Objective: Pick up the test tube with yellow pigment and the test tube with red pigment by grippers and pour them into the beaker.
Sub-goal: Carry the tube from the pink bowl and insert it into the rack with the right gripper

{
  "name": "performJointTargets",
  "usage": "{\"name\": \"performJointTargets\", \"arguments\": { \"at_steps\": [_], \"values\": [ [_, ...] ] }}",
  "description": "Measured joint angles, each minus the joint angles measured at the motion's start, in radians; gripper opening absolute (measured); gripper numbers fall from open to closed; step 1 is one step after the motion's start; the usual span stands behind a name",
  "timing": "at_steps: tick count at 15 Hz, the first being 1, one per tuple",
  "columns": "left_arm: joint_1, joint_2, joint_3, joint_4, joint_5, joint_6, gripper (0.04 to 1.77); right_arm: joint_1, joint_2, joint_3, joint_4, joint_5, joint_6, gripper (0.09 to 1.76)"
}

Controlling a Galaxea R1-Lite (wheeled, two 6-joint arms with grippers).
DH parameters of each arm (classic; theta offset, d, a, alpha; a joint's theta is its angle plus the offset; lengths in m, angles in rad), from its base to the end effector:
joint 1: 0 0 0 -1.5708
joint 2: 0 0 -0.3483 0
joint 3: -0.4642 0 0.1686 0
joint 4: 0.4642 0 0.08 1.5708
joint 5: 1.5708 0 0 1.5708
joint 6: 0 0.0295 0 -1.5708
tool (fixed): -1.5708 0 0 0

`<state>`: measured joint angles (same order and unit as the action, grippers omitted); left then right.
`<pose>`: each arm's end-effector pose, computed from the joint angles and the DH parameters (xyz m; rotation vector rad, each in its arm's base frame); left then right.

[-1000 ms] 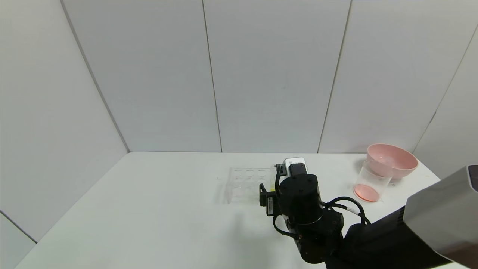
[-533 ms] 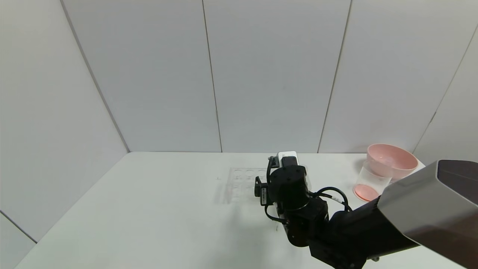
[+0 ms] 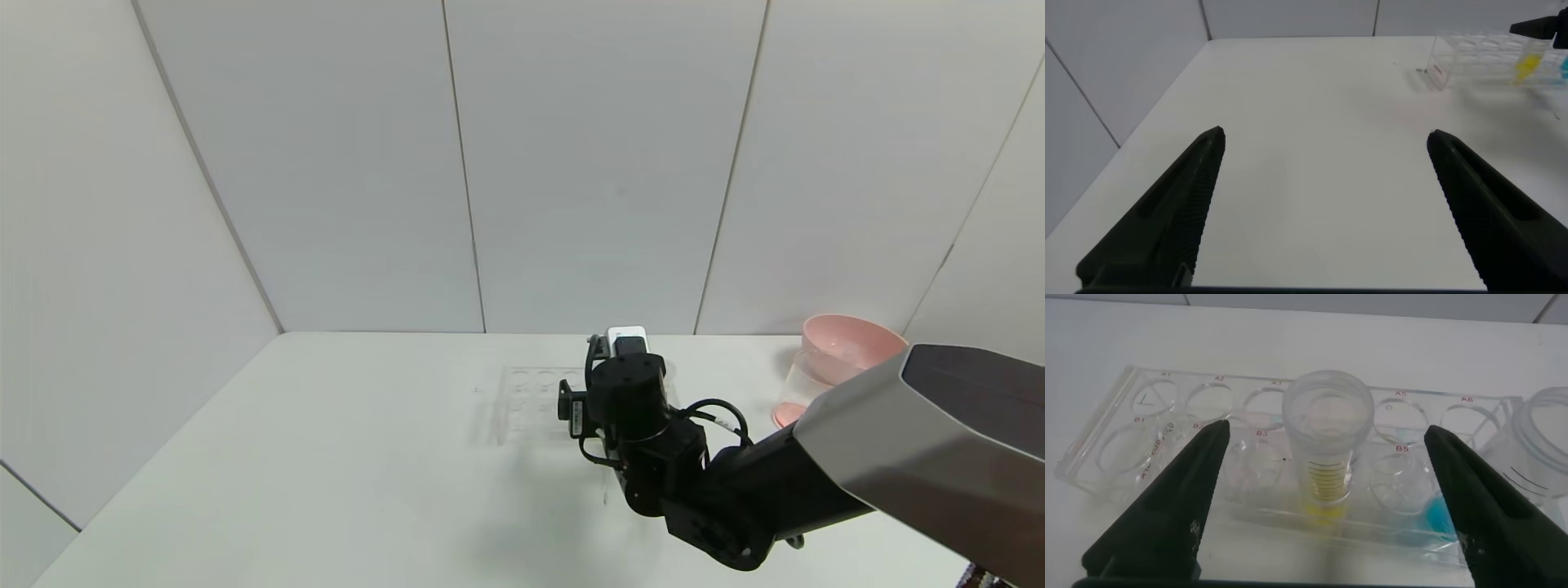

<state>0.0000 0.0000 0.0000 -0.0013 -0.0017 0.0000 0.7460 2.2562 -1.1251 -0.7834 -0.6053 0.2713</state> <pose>-0.0880 0.0000 0.0756 0.0000 -0.0013 -0.0017 0.3426 0.2937 0.1298 0.0516 0.2873 0.1011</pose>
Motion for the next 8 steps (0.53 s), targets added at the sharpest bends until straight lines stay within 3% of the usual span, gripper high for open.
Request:
{"name": "performJointTargets", "arguments": {
  "at_steps": [6, 8],
  "values": [
    [0.0, 0.0, 0.0, 0.0, 0.0, 0.0, 1.76, -0.01, 0.022, -0.031, 0.015, 0.0, -0.001, 1.71],
    [0.0, 0.0, 0.0, 0.0, 0.0, 0.0, 1.76, -0.01, 0.026, -0.032, 0.016, 0.0, -0.002, 1.41]
  ]
}}
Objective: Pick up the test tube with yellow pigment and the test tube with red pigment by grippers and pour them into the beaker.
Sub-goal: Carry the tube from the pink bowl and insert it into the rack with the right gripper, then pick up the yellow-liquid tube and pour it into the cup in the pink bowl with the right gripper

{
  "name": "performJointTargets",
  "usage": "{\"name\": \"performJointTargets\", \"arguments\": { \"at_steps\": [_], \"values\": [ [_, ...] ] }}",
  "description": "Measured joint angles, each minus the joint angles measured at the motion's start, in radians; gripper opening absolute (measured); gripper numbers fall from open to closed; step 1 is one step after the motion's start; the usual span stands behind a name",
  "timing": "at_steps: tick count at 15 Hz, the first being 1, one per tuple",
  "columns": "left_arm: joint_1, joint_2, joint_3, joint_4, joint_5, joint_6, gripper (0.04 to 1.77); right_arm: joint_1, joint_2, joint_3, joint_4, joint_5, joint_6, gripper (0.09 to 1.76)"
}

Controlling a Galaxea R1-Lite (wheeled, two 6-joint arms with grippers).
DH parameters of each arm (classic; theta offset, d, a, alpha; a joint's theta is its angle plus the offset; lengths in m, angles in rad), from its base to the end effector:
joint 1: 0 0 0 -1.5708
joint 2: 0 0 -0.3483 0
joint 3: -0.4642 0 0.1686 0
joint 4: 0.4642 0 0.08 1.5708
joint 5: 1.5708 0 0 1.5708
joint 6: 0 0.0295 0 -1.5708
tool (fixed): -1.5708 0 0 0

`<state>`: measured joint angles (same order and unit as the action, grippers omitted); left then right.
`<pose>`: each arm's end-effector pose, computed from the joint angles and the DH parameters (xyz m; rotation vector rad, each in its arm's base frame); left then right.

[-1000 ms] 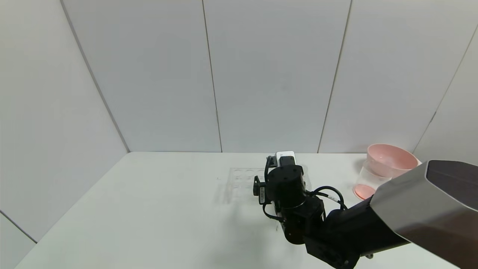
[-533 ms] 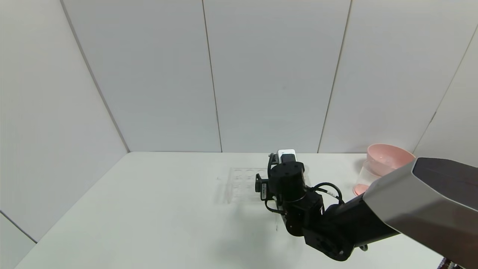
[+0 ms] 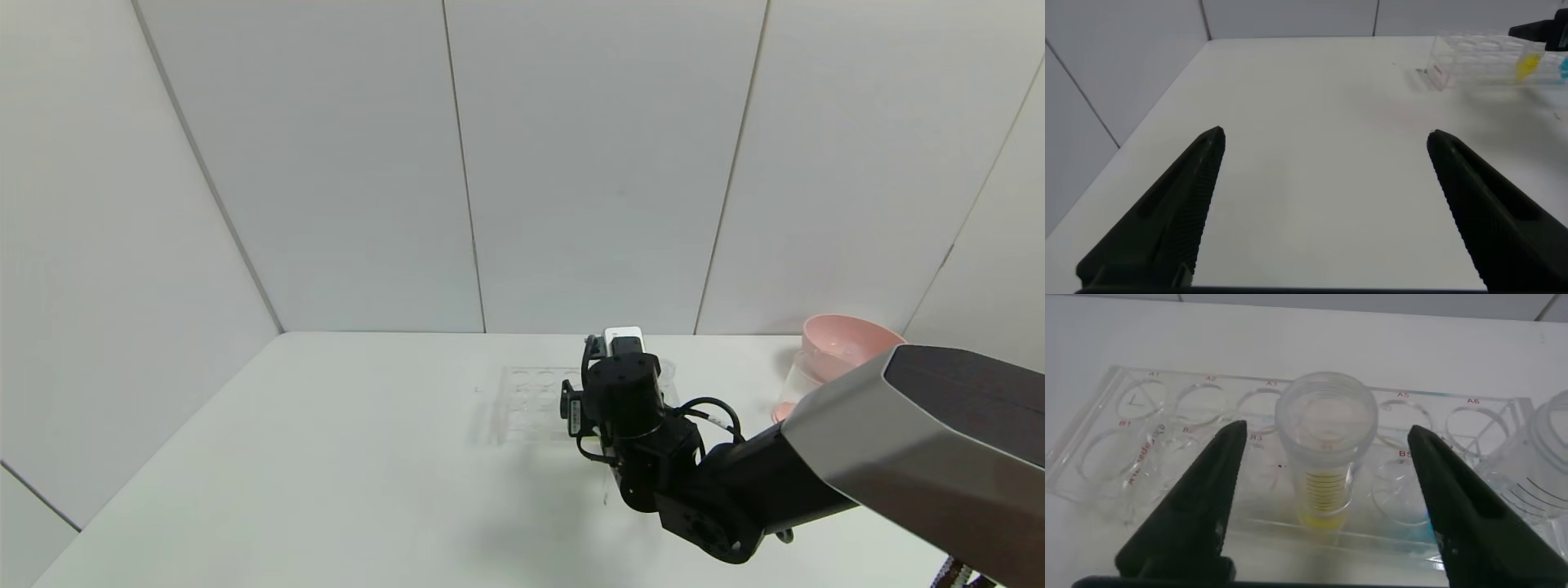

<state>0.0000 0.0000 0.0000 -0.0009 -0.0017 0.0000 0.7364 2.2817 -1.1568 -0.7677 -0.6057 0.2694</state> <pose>-0.0880 0.0000 0.0756 0.0000 -0.0009 -0.0017 0.3507 0.2952 0.1240 0.0450 0.2942 0.0904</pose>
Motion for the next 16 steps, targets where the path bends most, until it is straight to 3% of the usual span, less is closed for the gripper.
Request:
{"name": "performJointTargets", "arguments": {
  "at_steps": [5, 6, 7, 16],
  "values": [
    [0.0, 0.0, 0.0, 0.0, 0.0, 0.0, 1.76, 0.001, 0.003, -0.001, 0.0, -0.002, 0.0, 0.79],
    [0.0, 0.0, 0.0, 0.0, 0.0, 0.0, 1.76, 0.001, 0.003, -0.001, 0.0, 0.0, 0.0, 0.58],
    [0.0, 0.0, 0.0, 0.0, 0.0, 0.0, 1.76, 0.001, 0.003, -0.002, 0.0, -0.002, 0.0, 0.51],
    [0.0, 0.0, 0.0, 0.0, 0.0, 0.0, 1.76, 0.001, -0.012, -0.001, -0.004, -0.01, -0.001, 0.51]
  ]
}}
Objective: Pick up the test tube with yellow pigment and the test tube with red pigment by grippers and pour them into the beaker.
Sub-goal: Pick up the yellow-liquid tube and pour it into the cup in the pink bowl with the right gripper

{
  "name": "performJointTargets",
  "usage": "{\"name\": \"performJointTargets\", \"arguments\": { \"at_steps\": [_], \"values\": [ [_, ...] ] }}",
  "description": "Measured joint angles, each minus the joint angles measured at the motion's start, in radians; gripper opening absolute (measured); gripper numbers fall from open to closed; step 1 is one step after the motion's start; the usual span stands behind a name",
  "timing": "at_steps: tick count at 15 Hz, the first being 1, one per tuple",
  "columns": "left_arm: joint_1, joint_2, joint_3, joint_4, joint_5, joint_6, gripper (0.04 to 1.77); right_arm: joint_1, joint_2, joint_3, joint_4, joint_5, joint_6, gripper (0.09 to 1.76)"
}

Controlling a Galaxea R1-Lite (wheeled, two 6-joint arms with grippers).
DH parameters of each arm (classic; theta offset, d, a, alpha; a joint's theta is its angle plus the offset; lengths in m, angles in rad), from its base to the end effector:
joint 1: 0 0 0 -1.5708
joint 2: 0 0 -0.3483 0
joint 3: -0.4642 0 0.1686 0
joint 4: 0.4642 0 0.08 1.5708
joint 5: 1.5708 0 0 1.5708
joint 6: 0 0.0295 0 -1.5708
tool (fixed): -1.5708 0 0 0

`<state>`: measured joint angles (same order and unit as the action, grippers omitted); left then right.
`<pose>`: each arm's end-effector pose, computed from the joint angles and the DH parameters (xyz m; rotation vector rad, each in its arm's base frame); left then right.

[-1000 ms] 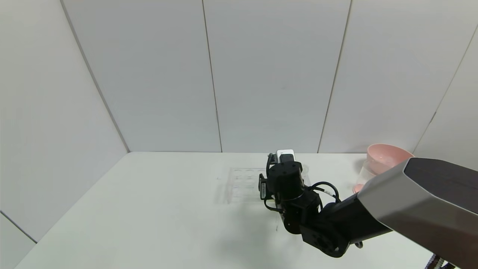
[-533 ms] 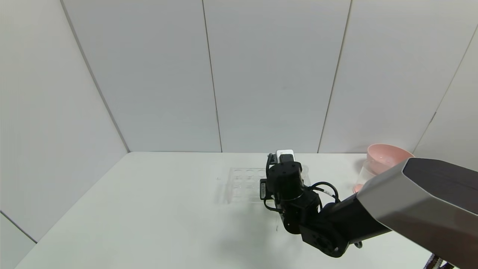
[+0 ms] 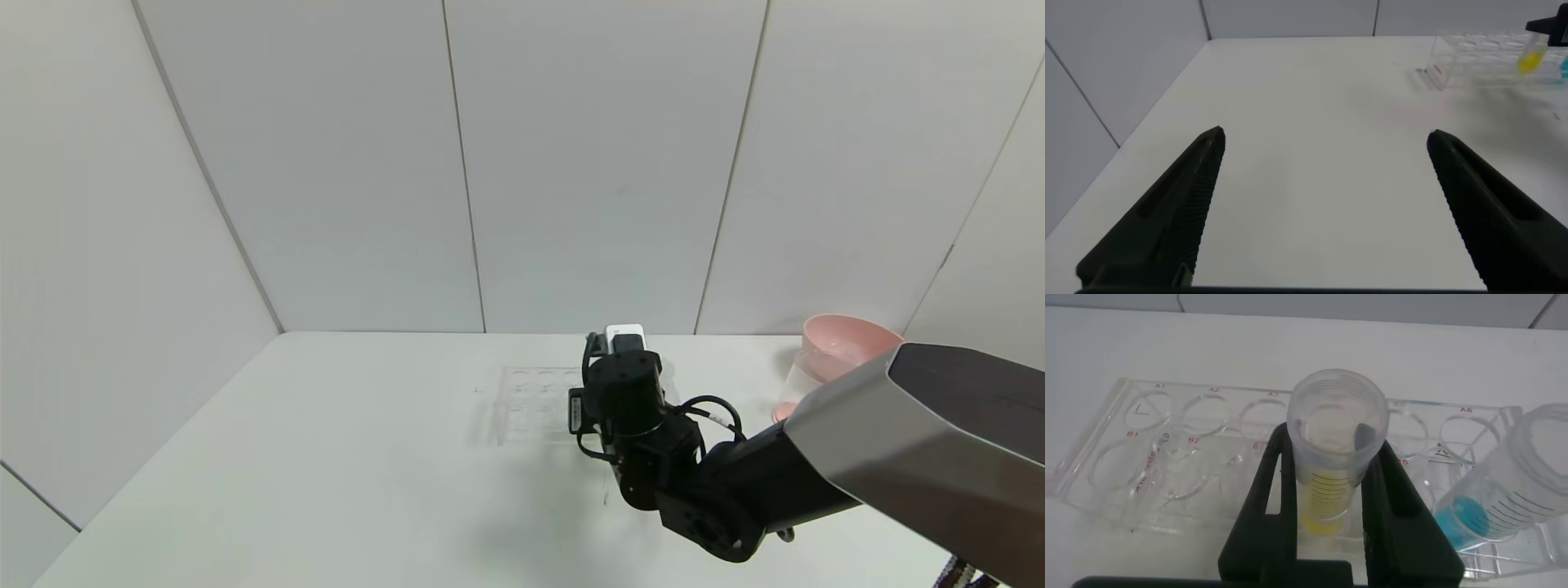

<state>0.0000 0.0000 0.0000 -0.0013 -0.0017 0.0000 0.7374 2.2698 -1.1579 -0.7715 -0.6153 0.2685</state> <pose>-0.0880 0.0000 0.0756 0.0000 -0.0013 -0.0017 0.3495 0.2945 0.1301 0.0534 0.2789 0.0841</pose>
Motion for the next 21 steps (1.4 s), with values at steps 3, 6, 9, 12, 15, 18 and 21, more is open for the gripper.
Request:
{"name": "performJointTargets", "arguments": {
  "at_steps": [3, 6, 9, 12, 15, 18, 21],
  "values": [
    [0.0, 0.0, 0.0, 0.0, 0.0, 0.0, 1.76, 0.001, -0.031, 0.0, 0.0, 0.0, -0.002, 0.51],
    [0.0, 0.0, 0.0, 0.0, 0.0, 0.0, 1.76, 0.001, -0.069, 0.0, 0.002, 0.001, -0.016, 0.51],
    [0.0, 0.0, 0.0, 0.0, 0.0, 0.0, 1.76, 0.003, -0.119, -0.001, 0.002, 0.006, -0.041, 0.51],
    [0.0, 0.0, 0.0, 0.0, 0.0, 0.0, 1.76, 0.009, -0.175, -0.021, 0.016, 0.011, -0.068, 0.51],
    [0.0, 0.0, 0.0, 0.0, 0.0, 0.0, 1.76, 0.0, -0.244, -0.057, 0.129, 0.007, -0.087, 0.51],
    [0.0, 0.0, 0.0, 0.0, 0.0, 0.0, 1.76, -0.062, -0.337, -0.079, 0.202, 0.011, -0.091, 0.51],
    [0.0, 0.0, 0.0, 0.0, 0.0, 0.0, 1.76, -0.172, -0.415, -0.069, 0.264, 0.01, -0.095, 0.51]
  ]
}}
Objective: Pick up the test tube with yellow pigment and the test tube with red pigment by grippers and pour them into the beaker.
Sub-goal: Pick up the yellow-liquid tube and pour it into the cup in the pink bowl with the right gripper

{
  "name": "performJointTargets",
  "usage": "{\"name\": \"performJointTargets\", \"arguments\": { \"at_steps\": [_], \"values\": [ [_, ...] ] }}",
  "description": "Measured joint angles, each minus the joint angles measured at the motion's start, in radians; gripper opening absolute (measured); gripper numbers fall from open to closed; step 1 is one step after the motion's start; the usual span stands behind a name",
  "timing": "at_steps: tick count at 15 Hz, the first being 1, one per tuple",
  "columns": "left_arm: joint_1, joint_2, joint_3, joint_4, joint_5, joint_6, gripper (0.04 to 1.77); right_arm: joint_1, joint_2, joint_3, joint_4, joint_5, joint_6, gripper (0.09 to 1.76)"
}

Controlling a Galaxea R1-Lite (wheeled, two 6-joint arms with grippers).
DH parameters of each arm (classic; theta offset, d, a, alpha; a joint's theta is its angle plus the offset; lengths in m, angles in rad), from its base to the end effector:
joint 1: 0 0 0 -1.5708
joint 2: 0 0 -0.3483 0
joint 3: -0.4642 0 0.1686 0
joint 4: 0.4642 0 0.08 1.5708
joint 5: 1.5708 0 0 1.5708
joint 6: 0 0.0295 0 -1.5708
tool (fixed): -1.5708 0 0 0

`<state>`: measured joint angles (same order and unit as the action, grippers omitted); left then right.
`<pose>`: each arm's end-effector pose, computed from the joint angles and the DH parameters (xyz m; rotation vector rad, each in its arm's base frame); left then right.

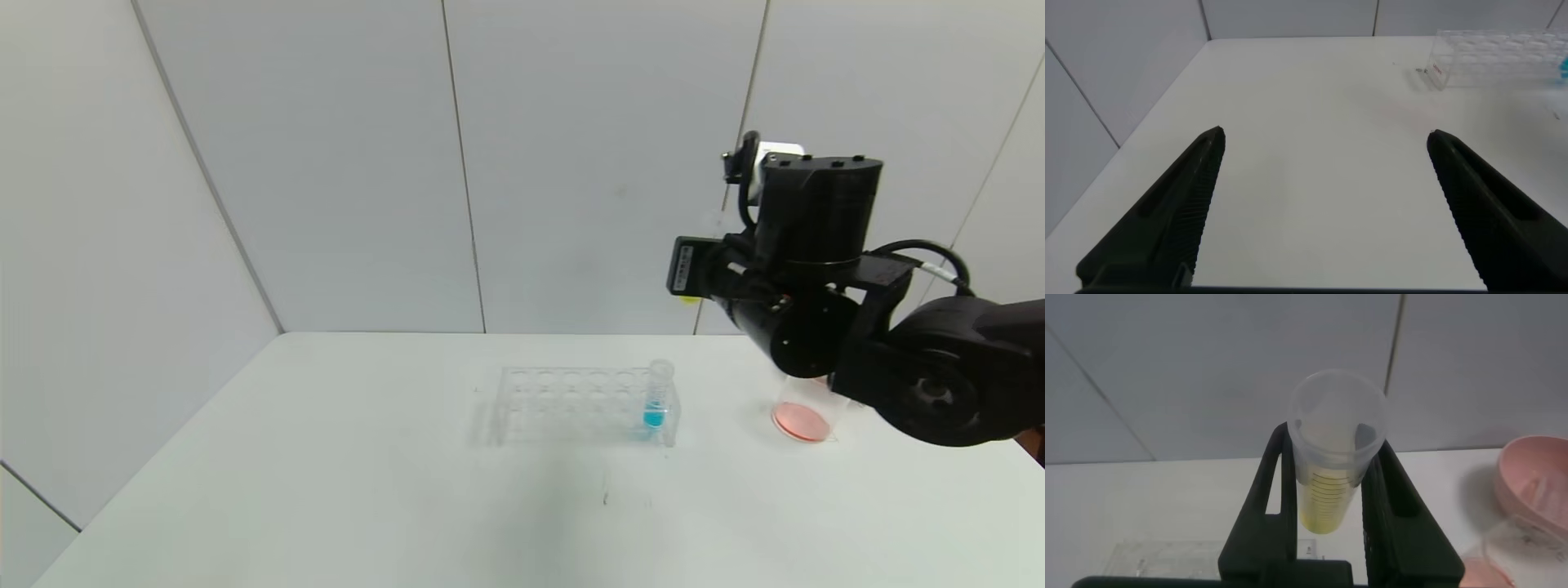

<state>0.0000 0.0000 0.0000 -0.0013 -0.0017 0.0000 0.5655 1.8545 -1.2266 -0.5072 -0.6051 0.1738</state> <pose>-0.0880 0.0000 0.0756 0.0000 -0.0013 -0.0017 0.3191 0.1827 0.2943 0.1069 0.0968 -0.0482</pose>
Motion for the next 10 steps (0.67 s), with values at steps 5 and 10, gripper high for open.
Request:
{"name": "performJointTargets", "arguments": {
  "at_steps": [5, 10],
  "values": [
    [0.0, 0.0, 0.0, 0.0, 0.0, 0.0, 1.76, -0.31, -0.067, 0.082, -0.003, 0.095, -0.095, 0.51],
    [0.0, 0.0, 0.0, 0.0, 0.0, 0.0, 1.76, -0.639, -0.079, 0.254, -0.238, 0.504, -0.363, 0.51]
  ]
}}
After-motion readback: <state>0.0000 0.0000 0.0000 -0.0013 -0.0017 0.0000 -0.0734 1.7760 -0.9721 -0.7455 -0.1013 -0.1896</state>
